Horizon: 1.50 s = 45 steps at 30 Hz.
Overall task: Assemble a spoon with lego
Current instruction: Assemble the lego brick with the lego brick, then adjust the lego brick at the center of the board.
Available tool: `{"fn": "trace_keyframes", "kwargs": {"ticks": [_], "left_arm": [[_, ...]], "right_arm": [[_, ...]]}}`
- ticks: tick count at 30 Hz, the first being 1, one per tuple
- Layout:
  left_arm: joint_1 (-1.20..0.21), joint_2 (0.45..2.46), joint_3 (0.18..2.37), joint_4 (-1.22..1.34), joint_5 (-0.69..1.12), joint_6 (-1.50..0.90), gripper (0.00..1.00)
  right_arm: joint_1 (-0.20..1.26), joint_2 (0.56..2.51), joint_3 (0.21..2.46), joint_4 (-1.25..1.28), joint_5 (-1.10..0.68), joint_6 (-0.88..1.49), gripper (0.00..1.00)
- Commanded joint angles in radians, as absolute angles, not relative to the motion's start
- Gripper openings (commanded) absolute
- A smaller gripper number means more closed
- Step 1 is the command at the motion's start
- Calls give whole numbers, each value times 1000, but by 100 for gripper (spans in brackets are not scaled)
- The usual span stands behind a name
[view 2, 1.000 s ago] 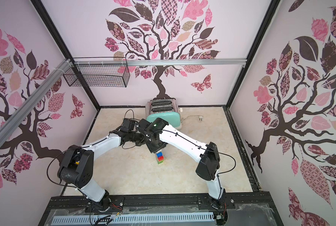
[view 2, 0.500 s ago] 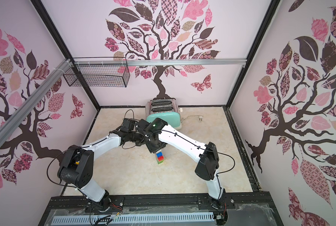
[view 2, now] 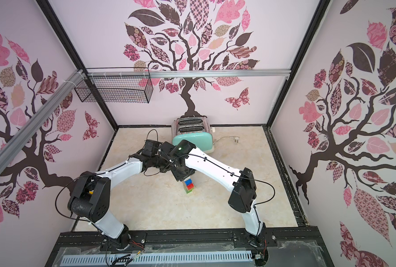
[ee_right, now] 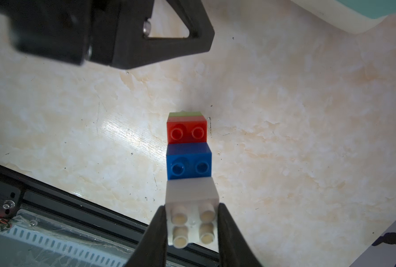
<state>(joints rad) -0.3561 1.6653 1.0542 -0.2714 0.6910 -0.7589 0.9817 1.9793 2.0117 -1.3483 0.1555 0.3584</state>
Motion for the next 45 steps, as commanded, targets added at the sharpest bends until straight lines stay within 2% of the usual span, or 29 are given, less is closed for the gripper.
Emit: {"fn": "trace_keyframes", "kwargs": {"ticks": [1, 10, 17, 20, 24, 35, 40, 45], "left_arm": [[-360, 1673, 1061, -272, 698, -744, 0], [-360, 1672, 1061, -273, 698, -743, 0], [-360, 1675, 1063, -275, 698, -742, 0], [-360, 1672, 1063, -275, 698, -741, 0], [-360, 1671, 1063, -275, 698, -741, 0], [-361, 1671, 1065, -279, 696, -738, 0], [-360, 1676, 1066, -280, 696, -738, 0], [-360, 1665, 1066, -279, 702, -739, 0]], "right_arm": [[988, 1982, 1945, -1335, 138, 329, 25], [988, 1967, 1738, -1228, 113, 357, 24], [988, 1960, 1751, -1241, 124, 365, 26], [989, 1955, 1785, -1258, 136, 368, 33], [989, 1955, 1839, -1285, 159, 376, 51], [1001, 1887, 1853, -1238, 157, 376, 73], [1017, 1731, 1657, -1043, 190, 403, 80], [1021, 1506, 1411, -766, 201, 458, 81]]}}
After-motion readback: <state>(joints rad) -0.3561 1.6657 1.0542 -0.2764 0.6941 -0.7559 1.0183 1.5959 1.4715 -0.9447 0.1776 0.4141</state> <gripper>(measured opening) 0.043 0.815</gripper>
